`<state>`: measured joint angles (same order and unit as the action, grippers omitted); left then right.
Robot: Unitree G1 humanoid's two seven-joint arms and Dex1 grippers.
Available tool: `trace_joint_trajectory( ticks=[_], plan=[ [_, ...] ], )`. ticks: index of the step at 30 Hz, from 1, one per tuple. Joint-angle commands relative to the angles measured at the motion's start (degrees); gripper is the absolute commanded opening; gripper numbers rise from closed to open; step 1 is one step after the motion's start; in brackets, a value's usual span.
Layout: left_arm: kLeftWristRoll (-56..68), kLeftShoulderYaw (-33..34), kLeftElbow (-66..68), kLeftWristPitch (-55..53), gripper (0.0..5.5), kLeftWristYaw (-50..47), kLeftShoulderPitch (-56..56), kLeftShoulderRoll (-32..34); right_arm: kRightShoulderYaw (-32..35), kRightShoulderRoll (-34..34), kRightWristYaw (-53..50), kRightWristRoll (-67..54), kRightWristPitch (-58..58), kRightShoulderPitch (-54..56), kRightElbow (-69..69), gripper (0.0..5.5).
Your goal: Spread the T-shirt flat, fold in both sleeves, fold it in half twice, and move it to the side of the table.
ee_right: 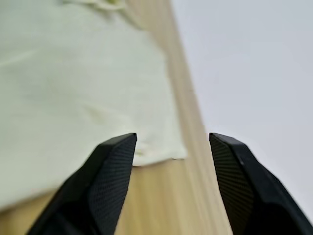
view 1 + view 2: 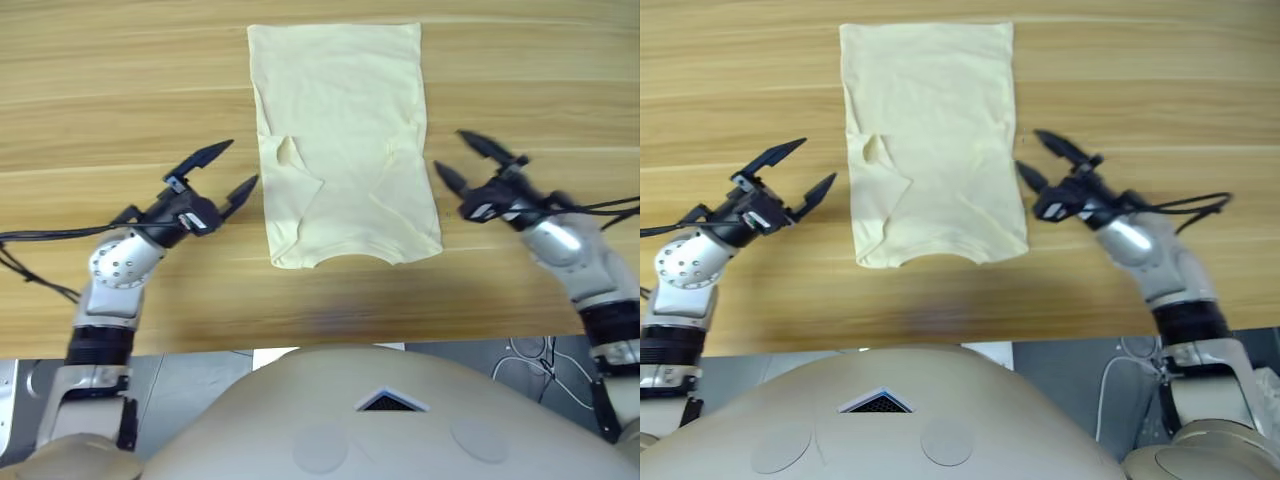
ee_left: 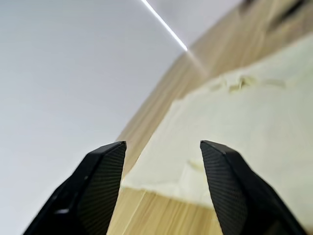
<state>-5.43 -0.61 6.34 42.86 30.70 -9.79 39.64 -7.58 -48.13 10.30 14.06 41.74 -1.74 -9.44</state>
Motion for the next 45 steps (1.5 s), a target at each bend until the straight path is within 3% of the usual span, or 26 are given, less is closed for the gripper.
trace_joint_trajectory(
  ticks=[1, 5, 9, 15, 19, 26, 36, 45],
  plan=[
    [-1.16, -0.42, -3.45, -2.45, 3.37, 5.21, -4.55, 6.10, 1.58, -8.02, 8.48, -0.78, 0.29, -8.07, -0.54, 2.76],
    [-2.35, -1.85, -7.27, -1.97, 4.08, 9.90, -8.78, 11.11, 1.70, -13.65, 10.90, 12.77, -3.82, -18.12, 2.93, 2.76],
    [-6.24, -6.27, -6.60, -0.54, 4.08, 13.14, -8.26, 12.81, -0.11, -12.52, 13.16, 15.25, -3.59, -19.49, 10.83, 2.76],
    [-13.70, -11.88, -1.66, 0.32, 4.08, 13.11, -5.01, 11.90, -2.45, -10.91, 14.45, 15.27, -2.04, -17.17, 11.70, 2.76],
    [-16.82, -13.80, 1.25, 2.36, 4.08, 10.88, -2.87, 11.56, -5.74, -7.98, 14.83, 16.71, -0.75, -13.02, 9.67, 2.76],
    [-23.71, -16.65, 6.75, 4.89, 4.08, 3.89, 3.47, 9.57, -5.27, -7.12, 12.40, 17.76, 0.13, -10.06, 6.19, 2.76],
    [-19.47, -22.18, 7.30, 7.07, 4.08, 5.33, 3.92, 9.55, -7.33, -5.66, 11.99, 18.41, 1.99, -8.24, 5.29, 2.76],
    [-18.93, -23.08, 8.55, 6.07, 4.08, 4.90, 4.77, 10.64, -8.12, -4.58, 11.54, 18.90, 2.88, -6.47, 3.17, 2.76]
  ],
)
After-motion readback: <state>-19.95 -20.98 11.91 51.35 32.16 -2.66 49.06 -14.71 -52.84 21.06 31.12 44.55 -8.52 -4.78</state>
